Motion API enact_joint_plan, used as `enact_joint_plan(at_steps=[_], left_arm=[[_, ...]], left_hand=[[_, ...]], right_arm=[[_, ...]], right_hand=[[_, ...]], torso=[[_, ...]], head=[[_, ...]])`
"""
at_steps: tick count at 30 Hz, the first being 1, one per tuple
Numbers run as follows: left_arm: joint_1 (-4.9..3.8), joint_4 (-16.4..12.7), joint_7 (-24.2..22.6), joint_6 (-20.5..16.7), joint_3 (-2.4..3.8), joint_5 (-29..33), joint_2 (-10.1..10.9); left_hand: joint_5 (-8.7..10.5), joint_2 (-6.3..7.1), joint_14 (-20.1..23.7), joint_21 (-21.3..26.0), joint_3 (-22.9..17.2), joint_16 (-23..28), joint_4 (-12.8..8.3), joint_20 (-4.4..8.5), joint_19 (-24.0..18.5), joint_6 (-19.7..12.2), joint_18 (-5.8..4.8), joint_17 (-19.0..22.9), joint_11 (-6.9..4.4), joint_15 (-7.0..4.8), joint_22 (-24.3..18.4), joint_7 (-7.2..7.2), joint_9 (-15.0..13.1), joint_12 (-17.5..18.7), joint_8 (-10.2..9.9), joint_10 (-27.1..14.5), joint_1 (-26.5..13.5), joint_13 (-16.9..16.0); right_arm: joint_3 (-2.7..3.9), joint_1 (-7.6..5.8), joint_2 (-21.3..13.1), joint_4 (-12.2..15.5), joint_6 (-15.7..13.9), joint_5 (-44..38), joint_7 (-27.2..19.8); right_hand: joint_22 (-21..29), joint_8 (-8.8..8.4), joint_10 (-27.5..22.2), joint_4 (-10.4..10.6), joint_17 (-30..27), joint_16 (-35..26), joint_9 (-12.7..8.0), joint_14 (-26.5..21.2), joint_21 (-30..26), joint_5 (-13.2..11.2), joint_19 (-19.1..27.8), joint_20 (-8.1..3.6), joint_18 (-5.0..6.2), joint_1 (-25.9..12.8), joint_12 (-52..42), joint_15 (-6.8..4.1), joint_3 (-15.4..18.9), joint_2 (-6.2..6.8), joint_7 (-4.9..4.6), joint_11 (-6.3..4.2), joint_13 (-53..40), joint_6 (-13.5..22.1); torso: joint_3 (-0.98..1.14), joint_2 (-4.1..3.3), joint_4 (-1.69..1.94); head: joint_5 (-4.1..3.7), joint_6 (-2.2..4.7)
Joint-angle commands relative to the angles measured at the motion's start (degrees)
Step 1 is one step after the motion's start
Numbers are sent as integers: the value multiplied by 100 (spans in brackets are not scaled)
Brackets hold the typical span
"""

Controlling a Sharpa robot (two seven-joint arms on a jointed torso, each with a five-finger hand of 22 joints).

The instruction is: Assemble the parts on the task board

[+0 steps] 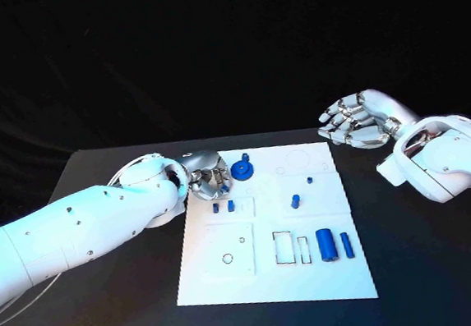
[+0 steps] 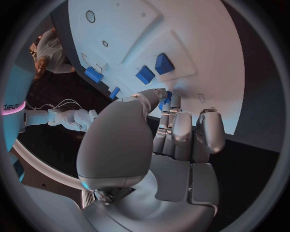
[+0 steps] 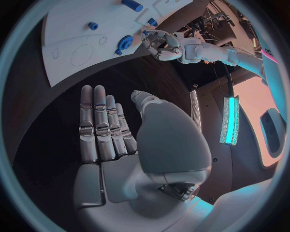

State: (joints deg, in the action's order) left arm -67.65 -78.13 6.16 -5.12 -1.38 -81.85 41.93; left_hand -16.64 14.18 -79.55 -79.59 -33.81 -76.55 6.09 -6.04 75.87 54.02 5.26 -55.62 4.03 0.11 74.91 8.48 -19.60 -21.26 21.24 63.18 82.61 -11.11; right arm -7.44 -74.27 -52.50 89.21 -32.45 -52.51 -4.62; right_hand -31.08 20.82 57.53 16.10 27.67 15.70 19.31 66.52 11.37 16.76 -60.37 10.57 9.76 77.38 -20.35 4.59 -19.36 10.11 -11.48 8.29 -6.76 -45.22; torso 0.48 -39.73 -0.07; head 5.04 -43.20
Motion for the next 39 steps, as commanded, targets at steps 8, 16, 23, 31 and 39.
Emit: enact_joint_plan(at_steps=[8,16,23,31,39], left_arm=[[4,-8,69,147,-3,55,-12],[4,-8,66,160,-3,40,-12],[4,-9,36,101,-4,47,-12],[4,-10,10,58,-4,70,-13],[4,-14,-1,67,-4,79,-13]], left_hand=[[29,43,7,60,71,7,38,-25,-56,-156,-82,63,86,64,-32,34,74,117,-153,-59,-126,18],[28,60,13,63,81,9,45,-31,-57,-175,-82,75,89,68,-34,33,81,132,-175,-61,-144,18],[27,63,17,64,85,12,50,-33,-57,-167,-82,87,90,70,-34,33,80,136,-175,-59,-153,18],[26,84,13,58,97,2,53,-37,-47,-173,-84,69,87,70,-25,26,83,146,-188,-60,-166,16],[25,86,13,55,97,1,53,-37,-42,-174,-85,68,86,70,-19,25,84,147,-190,-59,-167,15]], right_arm=[[1,3,2,6,41,-39,-35],[1,3,0,6,41,-39,-35],[1,3,-1,5,40,-39,-35],[1,3,-2,4,39,-39,-35],[1,3,-3,-1,40,-39,-34]], right_hand=[[11,-29,35,15,-9,-38,-7,46,-35,19,-33,12,60,3,31,10,-21,-8,-76,-6,11,-46],[11,-29,35,15,-9,-38,-7,46,-35,19,-33,12,60,3,31,10,-21,-8,-76,-6,11,-46],[11,-29,35,15,-9,-38,-7,46,-35,19,-33,12,60,3,31,10,-21,-8,-76,-6,11,-46],[11,-29,35,15,-9,-38,-7,46,-35,19,-33,12,60,3,31,10,-21,-8,-76,-6,11,-46],[11,-29,35,15,-9,-38,-7,46,-35,19,-33,12,60,3,31,10,-21,-8,-76,-6,11,-46]], torso=[[2,0,-2],[2,3,-3],[2,2,-4],[1,1,-2],[-3,1,-3]], head=[[-5,-16],[-9,-28],[-9,-28],[-13,-22],[-16,-29]])
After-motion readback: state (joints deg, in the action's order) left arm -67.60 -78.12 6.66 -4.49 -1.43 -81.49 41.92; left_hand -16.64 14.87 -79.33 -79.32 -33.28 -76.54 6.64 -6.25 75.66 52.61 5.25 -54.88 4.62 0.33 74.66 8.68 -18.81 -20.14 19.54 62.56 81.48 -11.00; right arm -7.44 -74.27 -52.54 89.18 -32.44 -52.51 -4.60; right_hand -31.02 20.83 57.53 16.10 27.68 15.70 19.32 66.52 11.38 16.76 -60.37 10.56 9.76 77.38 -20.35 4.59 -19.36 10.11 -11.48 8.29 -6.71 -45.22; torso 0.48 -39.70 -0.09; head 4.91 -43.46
